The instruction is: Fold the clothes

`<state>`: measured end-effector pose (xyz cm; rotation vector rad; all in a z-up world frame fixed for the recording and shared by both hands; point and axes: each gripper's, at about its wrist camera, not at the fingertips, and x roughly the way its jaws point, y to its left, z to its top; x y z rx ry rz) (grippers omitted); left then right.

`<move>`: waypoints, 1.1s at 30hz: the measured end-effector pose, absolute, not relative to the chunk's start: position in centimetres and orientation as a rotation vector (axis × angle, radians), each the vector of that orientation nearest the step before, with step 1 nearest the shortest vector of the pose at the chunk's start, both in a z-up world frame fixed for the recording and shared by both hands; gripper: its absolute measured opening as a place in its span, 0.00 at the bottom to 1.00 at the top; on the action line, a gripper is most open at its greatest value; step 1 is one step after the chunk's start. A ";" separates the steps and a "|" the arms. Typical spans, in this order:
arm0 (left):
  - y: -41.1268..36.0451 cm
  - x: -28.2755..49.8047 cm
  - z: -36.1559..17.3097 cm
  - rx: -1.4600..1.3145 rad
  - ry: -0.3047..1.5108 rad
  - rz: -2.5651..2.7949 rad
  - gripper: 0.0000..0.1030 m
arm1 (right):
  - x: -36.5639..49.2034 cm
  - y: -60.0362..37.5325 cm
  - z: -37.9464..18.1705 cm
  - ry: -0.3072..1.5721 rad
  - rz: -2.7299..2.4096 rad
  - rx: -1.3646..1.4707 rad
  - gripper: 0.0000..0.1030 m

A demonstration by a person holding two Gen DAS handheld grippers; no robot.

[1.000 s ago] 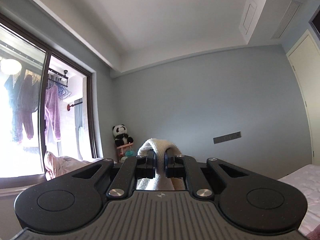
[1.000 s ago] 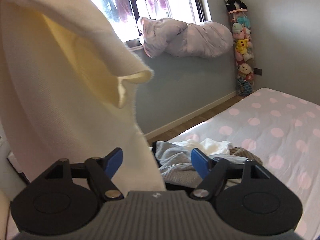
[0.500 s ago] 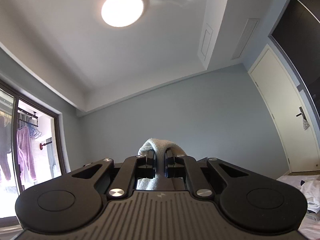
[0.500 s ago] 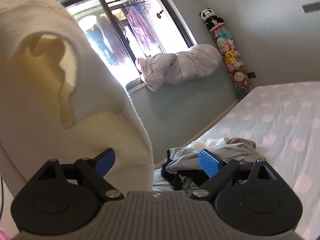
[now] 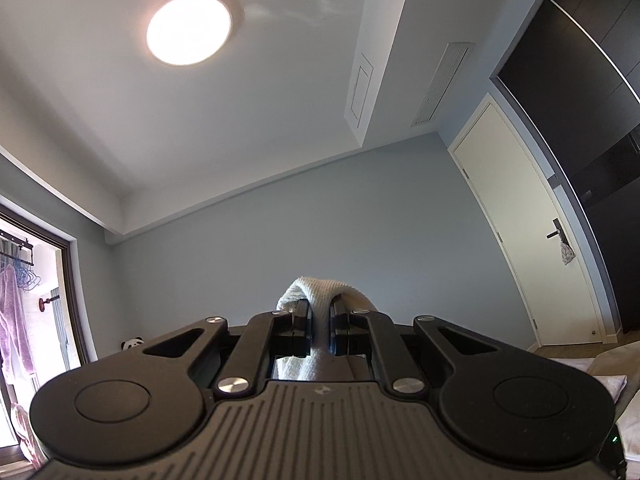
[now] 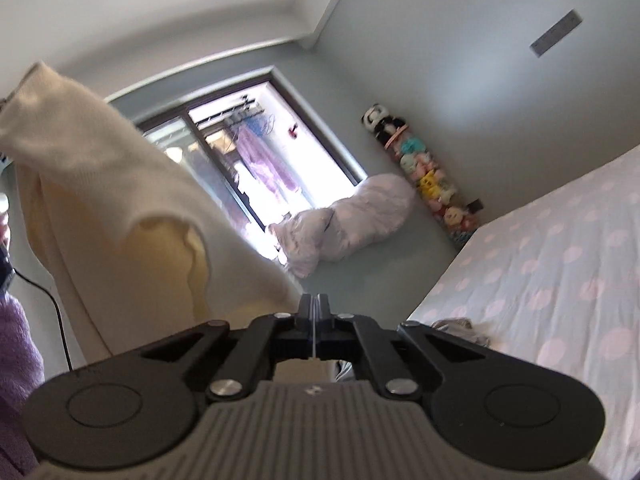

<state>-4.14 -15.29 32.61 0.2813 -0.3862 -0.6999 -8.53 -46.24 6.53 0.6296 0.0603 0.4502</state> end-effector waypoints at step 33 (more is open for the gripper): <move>-24.8 -3.4 33.6 0.297 -0.269 -0.852 0.06 | -16.2 -51.1 3.0 0.075 0.188 0.514 0.08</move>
